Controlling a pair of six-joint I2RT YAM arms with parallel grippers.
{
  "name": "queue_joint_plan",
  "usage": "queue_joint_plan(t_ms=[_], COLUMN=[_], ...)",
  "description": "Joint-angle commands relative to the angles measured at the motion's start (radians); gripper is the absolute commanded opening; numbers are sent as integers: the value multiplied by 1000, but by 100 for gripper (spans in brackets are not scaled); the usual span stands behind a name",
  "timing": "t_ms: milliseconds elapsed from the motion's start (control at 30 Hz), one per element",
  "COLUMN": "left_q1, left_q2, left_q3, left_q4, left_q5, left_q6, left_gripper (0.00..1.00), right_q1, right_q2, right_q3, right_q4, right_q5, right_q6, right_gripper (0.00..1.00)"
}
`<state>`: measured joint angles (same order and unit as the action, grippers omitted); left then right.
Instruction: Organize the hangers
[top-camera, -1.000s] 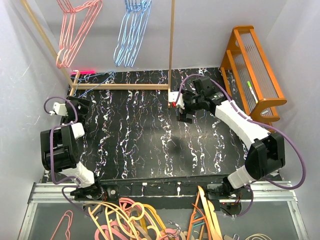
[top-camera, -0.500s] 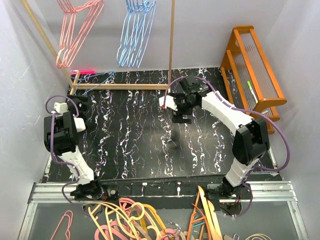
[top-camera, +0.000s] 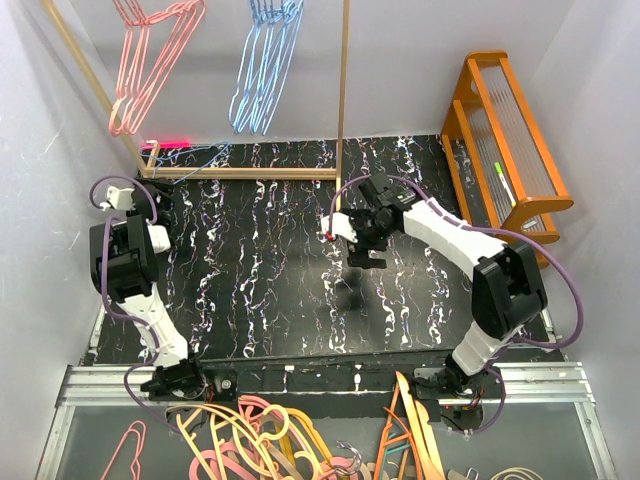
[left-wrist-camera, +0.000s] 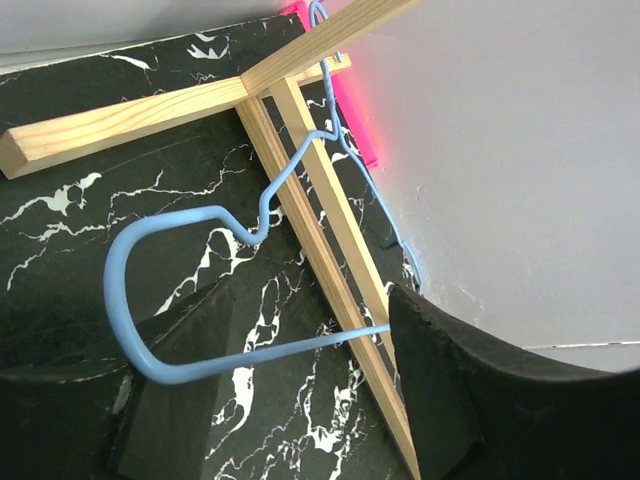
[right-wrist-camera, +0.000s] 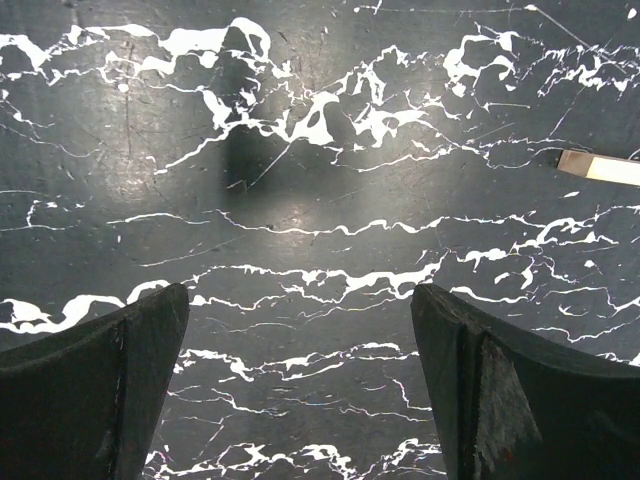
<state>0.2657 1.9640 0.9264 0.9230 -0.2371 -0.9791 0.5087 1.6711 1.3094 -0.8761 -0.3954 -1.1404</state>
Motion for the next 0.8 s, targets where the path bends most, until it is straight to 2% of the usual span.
queue_joint_plan(t_ms=[0,67,200,300,433,567,767], left_q1=[3,4,3,4,3,3,-7], left_q2=[22,35,50,39,-34,-190,-480], left_q3=[46,53,68,61,-7,-134,-358], left_q4=[26,50,63,94,142,127,-24], left_q5=[-19,0,39,73,188,320,457], left_q6=[51,75,114,151,235,314,349], left_gripper=[53,40,0,0,0,0,0], right_q1=[-4,-7,-11,-14,-15,-15,-15], right_q2=[-105,-121,-143,-153,-171,-183,-202], right_q3=[-44,-64,-96,-110,-138,-169,-208], right_q4=[52,64,92,100,117,166,204], right_q5=[-51,-52,-51,-51,-52,-49,-55], right_q6=[-7,-1,8,18,29,53,68], right_gripper=[98,98,97,97,97,97,97])
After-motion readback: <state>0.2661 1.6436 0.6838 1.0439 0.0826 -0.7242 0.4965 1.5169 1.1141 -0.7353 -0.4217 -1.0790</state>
